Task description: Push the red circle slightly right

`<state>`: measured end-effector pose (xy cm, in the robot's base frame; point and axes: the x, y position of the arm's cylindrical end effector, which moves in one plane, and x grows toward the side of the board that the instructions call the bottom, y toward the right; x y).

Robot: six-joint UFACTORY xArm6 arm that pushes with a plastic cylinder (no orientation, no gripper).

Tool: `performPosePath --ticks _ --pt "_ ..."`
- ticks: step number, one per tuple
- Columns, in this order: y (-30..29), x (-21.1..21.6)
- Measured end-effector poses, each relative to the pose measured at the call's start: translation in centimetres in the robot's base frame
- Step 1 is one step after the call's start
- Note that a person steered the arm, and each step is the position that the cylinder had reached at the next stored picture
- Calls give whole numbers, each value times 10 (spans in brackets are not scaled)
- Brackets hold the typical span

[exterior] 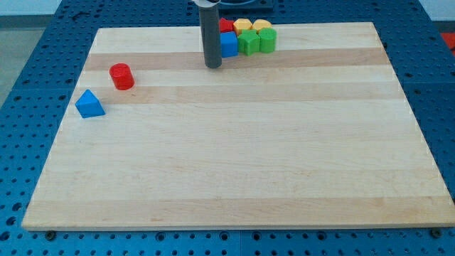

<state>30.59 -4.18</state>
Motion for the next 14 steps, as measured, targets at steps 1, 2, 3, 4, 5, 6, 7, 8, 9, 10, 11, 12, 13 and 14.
performPosePath --ticks 1,2,3,4,5,6,7,8,9,10,11,12,13,14 --pt "7 -13" --pt "10 -24" --pt "9 -18" --pt "-20 6" --pt "-76 7" --pt "-139 4" --pt "-200 4" --pt "-261 7" --pt "-263 12" --pt "-259 41" --pt "-238 54" --pt "-199 39" --pt "-160 13" --pt "-121 5"
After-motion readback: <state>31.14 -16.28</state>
